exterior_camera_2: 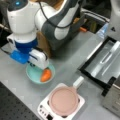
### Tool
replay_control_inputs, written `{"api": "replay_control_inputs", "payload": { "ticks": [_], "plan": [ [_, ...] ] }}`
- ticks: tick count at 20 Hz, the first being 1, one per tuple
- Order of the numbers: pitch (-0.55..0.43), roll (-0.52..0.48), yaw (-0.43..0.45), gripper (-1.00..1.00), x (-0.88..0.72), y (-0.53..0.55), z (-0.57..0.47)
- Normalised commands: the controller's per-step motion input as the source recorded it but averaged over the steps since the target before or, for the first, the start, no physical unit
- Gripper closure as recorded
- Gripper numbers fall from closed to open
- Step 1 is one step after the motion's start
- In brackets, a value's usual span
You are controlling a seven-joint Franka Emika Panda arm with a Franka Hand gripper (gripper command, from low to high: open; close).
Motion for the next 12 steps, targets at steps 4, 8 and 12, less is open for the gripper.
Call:
{"api": "replay_control_inputs", "payload": {
  "ticks": [4,8,12],
  "plan": [
    [0.2,-0.159,0.165,1.0,0.29,-0.28,-0.12],
    [0.157,-0.121,0.192,1.0,0.23,-0.22,-0.05],
    [0.113,-0.124,0.179,1.0,0.21,-0.15,0.01]
  ]
}}
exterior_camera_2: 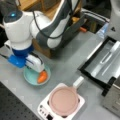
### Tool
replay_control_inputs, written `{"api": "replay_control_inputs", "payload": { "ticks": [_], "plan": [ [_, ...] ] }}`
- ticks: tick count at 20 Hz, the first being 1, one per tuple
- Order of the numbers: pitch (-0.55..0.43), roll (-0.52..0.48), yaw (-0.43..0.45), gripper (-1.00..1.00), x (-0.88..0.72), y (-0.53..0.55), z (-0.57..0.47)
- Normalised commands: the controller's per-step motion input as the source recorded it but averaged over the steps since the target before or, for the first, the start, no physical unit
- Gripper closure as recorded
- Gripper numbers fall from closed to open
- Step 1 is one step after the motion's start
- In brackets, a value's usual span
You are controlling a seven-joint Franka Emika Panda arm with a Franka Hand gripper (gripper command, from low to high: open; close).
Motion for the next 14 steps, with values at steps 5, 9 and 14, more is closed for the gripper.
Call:
{"api": "replay_control_inputs", "payload": {
  "ticks": [5,9,14],
  "plan": [
    [0.098,-0.15,0.155,-1.0,0.24,-0.12,-0.02],
    [0.089,-0.146,0.131,-1.0,0.28,-0.1,-0.06],
    [0.093,-0.128,0.114,-1.0,0.31,-0.06,-0.01]
  ]
}}
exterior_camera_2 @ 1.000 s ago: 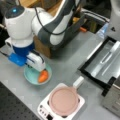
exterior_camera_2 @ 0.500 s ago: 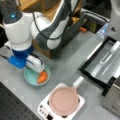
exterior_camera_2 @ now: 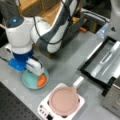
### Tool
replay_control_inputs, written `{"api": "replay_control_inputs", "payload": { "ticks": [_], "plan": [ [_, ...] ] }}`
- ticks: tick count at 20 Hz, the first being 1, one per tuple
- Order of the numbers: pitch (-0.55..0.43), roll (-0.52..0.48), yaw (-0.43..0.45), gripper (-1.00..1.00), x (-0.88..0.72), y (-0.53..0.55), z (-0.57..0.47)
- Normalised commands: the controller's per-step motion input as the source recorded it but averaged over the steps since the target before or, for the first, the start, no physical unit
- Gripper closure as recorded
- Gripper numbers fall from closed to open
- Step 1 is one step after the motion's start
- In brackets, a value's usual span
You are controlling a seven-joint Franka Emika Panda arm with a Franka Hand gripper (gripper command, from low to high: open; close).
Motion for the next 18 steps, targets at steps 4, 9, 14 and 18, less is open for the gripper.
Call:
{"api": "replay_control_inputs", "payload": {
  "ticks": [4,9,14,18],
  "plan": [
    [0.115,-0.12,0.097,-1.0,0.33,-0.05,0.08],
    [0.14,-0.13,0.089,-1.0,0.34,-0.03,0.13],
    [0.164,-0.139,0.097,-1.0,0.35,-0.08,0.16],
    [0.191,-0.145,0.106,-1.0,0.35,-0.1,0.14]
  ]
}}
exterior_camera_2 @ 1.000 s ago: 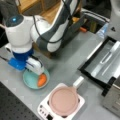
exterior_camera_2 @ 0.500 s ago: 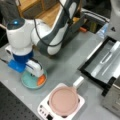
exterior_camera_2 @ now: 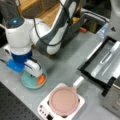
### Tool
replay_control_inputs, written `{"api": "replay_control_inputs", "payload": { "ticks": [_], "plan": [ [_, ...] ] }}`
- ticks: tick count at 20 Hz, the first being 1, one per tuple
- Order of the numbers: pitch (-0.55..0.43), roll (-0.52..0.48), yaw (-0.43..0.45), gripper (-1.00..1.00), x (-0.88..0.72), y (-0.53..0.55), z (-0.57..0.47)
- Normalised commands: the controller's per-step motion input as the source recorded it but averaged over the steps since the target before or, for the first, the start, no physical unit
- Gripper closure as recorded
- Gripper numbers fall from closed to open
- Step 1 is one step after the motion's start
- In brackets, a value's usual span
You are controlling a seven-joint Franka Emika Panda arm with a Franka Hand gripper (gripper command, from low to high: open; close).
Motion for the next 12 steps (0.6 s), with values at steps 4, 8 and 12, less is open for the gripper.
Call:
{"api": "replay_control_inputs", "payload": {
  "ticks": [4,8,12],
  "plan": [
    [0.202,-0.136,0.102,-1.0,0.36,-0.09,0.13],
    [0.215,-0.121,0.074,-1.0,0.35,-0.04,0.17],
    [0.256,-0.107,0.001,-1.0,0.28,0.1,0.31]
  ]
}}
